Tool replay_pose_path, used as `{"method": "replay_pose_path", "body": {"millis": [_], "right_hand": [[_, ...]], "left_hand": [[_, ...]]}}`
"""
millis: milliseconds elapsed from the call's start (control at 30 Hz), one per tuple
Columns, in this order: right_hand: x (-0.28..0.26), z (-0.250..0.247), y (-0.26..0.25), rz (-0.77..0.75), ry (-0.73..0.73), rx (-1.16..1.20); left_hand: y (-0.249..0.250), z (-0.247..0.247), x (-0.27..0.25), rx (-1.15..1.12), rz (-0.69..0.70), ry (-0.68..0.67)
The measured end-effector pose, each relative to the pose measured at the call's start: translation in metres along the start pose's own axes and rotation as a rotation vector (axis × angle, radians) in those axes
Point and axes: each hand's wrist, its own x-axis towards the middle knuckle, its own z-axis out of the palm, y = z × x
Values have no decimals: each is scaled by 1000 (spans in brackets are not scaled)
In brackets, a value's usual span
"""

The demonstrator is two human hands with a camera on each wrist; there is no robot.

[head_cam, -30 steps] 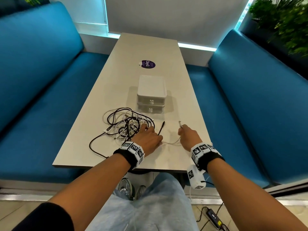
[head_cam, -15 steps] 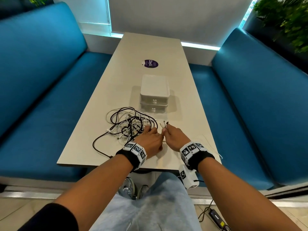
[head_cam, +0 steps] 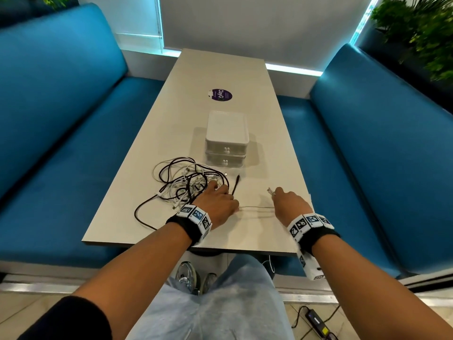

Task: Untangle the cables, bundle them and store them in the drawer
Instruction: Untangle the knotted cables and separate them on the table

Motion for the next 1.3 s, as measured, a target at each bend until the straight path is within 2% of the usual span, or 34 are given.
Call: {"method": "replay_pose_path", "body": {"millis": [100,267,467,567,733,867,1000,1100,1200,1300], "right_hand": [[-1,0,-18,-47,19,145],[-8,15,-53,-239,25,316],[-9,15,-55,-213,60,479],[-9,11,-58,-254,28,503],[-5,17,-54,-297,-72,412],[1,8,-42,-242,-71,310],[6,-7,-14,-122,9,145],[7,-10,18,28,13,59],[4,-6,31,130,10,60],[1,-1,15,126,72,155]], "left_hand": [[3,-1,5,-20,-47,-14],[5,-7,7,-42,-73,-20],[2,-4,7,-61,-92,-25],[3,-3,8,-71,-86,0],[0,-1,6,-75,-86,32],[-2,0,5,-72,-91,43],[-8,-5,6,-80,-140,119],[-13,-6,6,-60,-187,132],[-10,-3,7,-67,-171,110],[-4,-2,9,-43,-157,98]]}}
